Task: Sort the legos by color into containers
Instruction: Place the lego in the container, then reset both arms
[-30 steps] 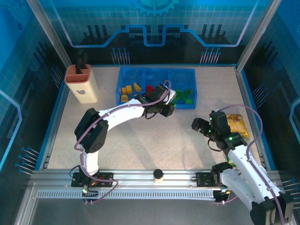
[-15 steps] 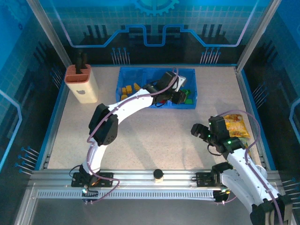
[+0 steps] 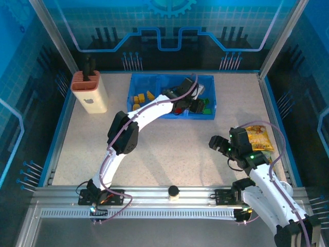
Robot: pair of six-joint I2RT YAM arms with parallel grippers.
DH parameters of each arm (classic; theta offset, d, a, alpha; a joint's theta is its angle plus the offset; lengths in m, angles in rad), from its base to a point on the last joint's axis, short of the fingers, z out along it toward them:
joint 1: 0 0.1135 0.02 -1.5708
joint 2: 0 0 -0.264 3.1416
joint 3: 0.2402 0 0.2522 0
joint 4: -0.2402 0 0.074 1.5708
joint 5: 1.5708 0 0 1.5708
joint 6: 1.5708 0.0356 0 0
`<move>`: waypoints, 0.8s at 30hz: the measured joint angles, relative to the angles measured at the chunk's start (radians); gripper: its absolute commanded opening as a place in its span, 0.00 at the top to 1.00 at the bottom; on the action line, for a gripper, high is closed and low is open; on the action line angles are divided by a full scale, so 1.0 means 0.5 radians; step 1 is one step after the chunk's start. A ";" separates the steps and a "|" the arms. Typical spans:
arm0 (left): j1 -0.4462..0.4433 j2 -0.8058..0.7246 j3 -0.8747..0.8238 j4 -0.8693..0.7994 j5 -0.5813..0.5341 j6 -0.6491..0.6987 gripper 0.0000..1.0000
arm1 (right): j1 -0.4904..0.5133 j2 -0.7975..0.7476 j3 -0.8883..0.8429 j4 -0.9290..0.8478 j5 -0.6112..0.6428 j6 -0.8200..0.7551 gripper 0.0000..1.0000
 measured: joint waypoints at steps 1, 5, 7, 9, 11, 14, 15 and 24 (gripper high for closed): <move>0.002 0.000 0.007 -0.009 -0.006 -0.005 0.44 | 0.000 -0.007 0.000 0.000 -0.007 0.001 0.09; 0.002 -0.002 0.030 -0.020 -0.012 -0.002 0.36 | 0.000 -0.021 0.000 -0.001 -0.014 0.001 0.09; 0.001 -0.006 0.029 -0.020 -0.012 -0.003 0.36 | 0.000 -0.020 0.000 -0.001 -0.014 0.001 0.09; 0.000 -0.025 0.014 -0.018 -0.013 -0.003 0.36 | 0.000 -0.020 0.000 0.000 -0.014 0.001 0.09; 0.000 -0.082 -0.040 -0.011 -0.014 -0.004 0.36 | 0.000 -0.020 0.000 0.000 -0.016 0.001 0.09; 0.000 -0.241 -0.183 0.032 -0.014 -0.004 0.36 | 0.000 -0.013 0.001 0.000 -0.021 0.002 0.09; 0.000 -0.314 -0.244 0.052 -0.017 -0.004 0.35 | 0.000 -0.008 0.001 0.001 -0.021 0.001 0.09; 0.021 -0.916 -0.710 0.291 -0.090 -0.004 0.34 | 0.000 0.047 0.017 0.001 -0.037 -0.014 0.08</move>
